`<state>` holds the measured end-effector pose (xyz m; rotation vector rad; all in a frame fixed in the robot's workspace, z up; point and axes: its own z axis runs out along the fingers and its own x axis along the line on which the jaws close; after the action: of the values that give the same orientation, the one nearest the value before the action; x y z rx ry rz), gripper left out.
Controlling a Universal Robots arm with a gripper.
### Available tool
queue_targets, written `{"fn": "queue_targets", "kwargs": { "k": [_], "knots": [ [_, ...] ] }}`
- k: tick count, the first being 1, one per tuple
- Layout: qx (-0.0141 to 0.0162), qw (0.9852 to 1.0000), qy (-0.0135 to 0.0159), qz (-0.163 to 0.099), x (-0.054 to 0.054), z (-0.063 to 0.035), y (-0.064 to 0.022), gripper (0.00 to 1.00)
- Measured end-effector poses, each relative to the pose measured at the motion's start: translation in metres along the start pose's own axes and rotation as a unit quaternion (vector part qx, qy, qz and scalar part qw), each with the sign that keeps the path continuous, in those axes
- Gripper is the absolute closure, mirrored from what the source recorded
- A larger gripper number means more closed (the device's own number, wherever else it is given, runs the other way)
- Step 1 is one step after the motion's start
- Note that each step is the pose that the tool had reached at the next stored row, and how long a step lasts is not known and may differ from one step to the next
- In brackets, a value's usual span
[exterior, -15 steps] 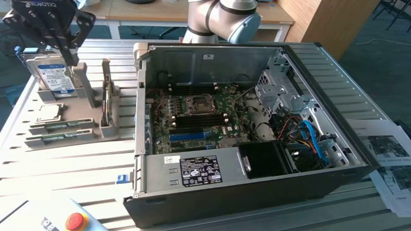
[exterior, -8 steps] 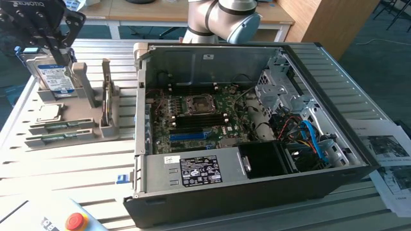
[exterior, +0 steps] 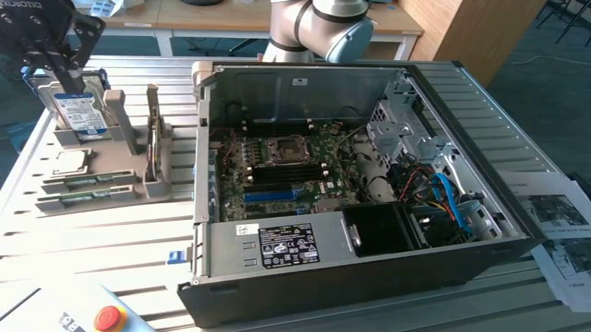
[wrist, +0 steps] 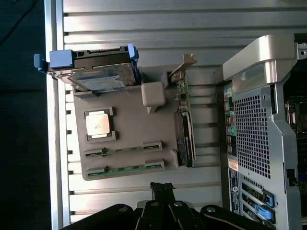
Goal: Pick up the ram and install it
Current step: 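Reach for the ram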
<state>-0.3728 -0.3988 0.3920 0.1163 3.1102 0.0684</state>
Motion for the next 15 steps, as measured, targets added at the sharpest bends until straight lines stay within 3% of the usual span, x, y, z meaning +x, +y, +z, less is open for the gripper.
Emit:
{"fn": "queue_targets", "kwargs": {
  "k": [15],
  "knots": [
    [0.0000,1.0000,-0.0004,0.000,0.037,-0.0012,-0.0028,0.90]
  ]
}}
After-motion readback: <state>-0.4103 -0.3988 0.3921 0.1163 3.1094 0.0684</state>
